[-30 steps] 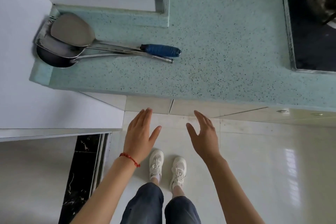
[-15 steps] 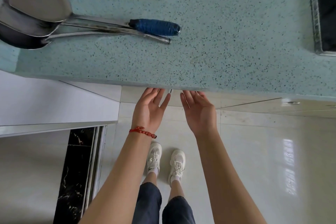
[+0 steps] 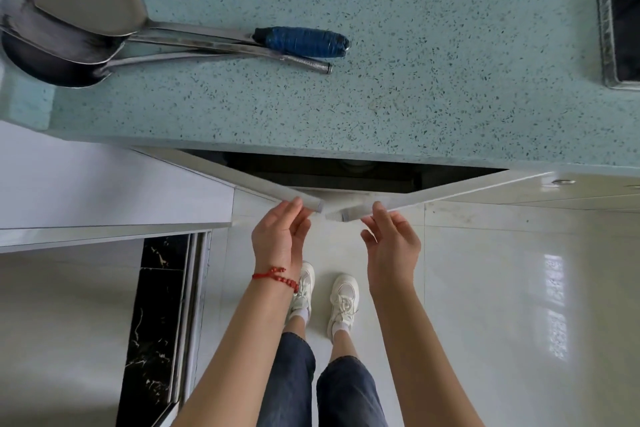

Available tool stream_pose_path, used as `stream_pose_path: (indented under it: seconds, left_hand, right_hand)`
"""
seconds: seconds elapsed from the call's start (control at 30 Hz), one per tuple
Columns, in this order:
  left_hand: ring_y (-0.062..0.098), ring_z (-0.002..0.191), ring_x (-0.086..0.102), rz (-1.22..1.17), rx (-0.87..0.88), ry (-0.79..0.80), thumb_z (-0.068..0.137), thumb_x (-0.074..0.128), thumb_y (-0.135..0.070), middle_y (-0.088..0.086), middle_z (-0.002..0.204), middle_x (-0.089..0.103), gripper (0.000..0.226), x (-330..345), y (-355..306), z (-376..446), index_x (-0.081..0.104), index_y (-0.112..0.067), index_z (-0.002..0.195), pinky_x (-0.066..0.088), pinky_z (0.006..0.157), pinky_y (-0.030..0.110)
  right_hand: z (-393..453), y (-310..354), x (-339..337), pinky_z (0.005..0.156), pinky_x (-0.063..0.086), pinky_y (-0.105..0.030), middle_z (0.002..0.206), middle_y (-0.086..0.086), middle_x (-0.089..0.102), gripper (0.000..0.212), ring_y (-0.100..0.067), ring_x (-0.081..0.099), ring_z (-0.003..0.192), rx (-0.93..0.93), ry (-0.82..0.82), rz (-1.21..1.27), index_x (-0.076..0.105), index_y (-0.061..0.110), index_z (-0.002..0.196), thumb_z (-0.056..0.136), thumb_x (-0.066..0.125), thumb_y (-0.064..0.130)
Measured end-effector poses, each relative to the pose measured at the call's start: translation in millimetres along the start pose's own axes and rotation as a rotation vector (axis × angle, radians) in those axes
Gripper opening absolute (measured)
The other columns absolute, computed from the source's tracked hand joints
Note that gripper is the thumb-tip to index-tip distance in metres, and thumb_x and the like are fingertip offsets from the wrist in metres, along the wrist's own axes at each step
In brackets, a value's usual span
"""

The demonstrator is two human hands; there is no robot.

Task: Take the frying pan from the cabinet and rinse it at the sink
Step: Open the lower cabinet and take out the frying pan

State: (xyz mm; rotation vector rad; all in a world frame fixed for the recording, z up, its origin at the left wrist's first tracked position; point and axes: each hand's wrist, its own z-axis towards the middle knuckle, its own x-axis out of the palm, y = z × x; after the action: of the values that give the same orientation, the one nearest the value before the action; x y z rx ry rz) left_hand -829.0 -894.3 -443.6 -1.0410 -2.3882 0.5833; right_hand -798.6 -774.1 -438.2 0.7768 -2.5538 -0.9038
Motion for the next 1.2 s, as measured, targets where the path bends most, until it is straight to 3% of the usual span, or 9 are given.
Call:
stream_pose_path:
  seconds: [0.17,0.33,0.57,0.73,0.8,0.9,0.97,1.07,1.2]
  left_hand:
    - [0.006,0.052,0.054,0.36,0.167,-0.145,0.075,0.071,-0.018,-0.009,0.045,0.058,0.02,-38,15,-15,0.059,-0.014,0.059,0.045,0.056,0.023]
    - [0.018,0.054,0.047,0.58,0.253,-0.136,0.06,0.072,-0.036,-0.009,0.038,0.053,0.026,-76,11,-25,0.06,-0.023,0.042,0.045,0.066,0.035]
    - [0.017,0.055,0.046,0.663,0.387,-0.2,0.076,0.067,-0.013,0.012,0.06,0.05,0.024,-107,14,-37,0.053,0.003,0.065,0.041,0.058,0.028]
    - [0.002,0.041,0.051,0.611,0.463,-0.225,0.077,0.066,-0.003,-0.005,0.045,0.055,0.022,-125,11,-48,0.05,-0.011,0.063,0.045,0.05,0.016]
    - [-0.002,0.037,0.052,0.587,0.493,-0.23,0.078,0.064,0.0,0.0,0.05,0.054,0.022,-132,9,-54,0.051,-0.011,0.065,0.042,0.045,0.009]
    - [0.002,0.046,0.057,0.602,0.517,-0.284,0.079,0.064,-0.001,0.008,0.066,0.056,0.007,-147,7,-59,0.058,0.0,0.077,0.041,0.044,0.005]
    - [0.004,0.052,0.058,0.62,0.535,-0.308,0.078,0.065,-0.004,0.007,0.068,0.056,0.015,-155,6,-64,0.061,0.007,0.088,0.041,0.044,0.004]
    - [-0.005,0.048,0.058,0.645,0.55,-0.314,0.079,0.065,-0.004,0.013,0.077,0.06,0.022,-164,6,-73,0.062,0.011,0.094,0.04,0.046,0.002]
    - [0.006,0.059,0.059,0.687,0.536,-0.344,0.081,0.063,-0.009,0.021,0.088,0.065,0.025,-176,5,-84,0.062,0.011,0.096,0.043,0.053,0.005]
  right_hand:
    - [-10,-12,-12,0.047,0.041,-0.017,0.065,-0.006,0.048,0.031,-0.015,0.044,0.053,-0.083,-0.173,-0.297,0.045,0.008,0.073,0.078,0.072,0.023]
    - [-23,-19,-38,0.053,0.041,-0.025,0.063,-0.006,0.044,0.025,-0.017,0.044,0.056,-0.122,-0.211,-0.374,0.043,0.008,0.073,0.08,0.067,0.012]
    - [-38,-26,-79,0.041,0.04,-0.007,0.066,-0.006,0.052,0.016,-0.013,0.048,0.056,-0.232,-0.184,-0.394,0.052,0.001,0.086,0.082,0.065,0.008]
    - [-40,-28,-103,0.043,0.04,-0.006,0.067,-0.006,0.053,0.014,-0.012,0.049,0.056,-0.278,-0.142,-0.403,0.053,0.004,0.085,0.08,0.066,0.007]
    - [-43,-28,-116,0.042,0.039,-0.005,0.065,-0.004,0.053,0.012,-0.011,0.048,0.055,-0.286,-0.134,-0.412,0.053,0.005,0.084,0.08,0.065,0.007]
    - [-47,-27,-140,0.04,0.037,-0.007,0.059,-0.002,0.052,0.009,-0.004,0.049,0.045,-0.311,-0.115,-0.46,0.055,0.003,0.08,0.08,0.063,0.007]
    - [-51,-26,-155,0.041,0.036,-0.009,0.057,-0.002,0.051,0.01,-0.002,0.046,0.04,-0.32,-0.12,-0.485,0.055,0.002,0.077,0.081,0.062,0.008]
    - [-54,-27,-177,0.052,0.039,-0.02,0.058,-0.002,0.051,0.015,-0.01,0.045,0.05,-0.318,-0.154,-0.497,0.057,0.001,0.075,0.082,0.063,0.014]
    - [-61,-26,-203,0.063,0.042,-0.029,0.057,-0.006,0.056,0.024,-0.02,0.054,0.058,-0.326,-0.182,-0.516,0.058,0.002,0.066,0.082,0.064,0.019]
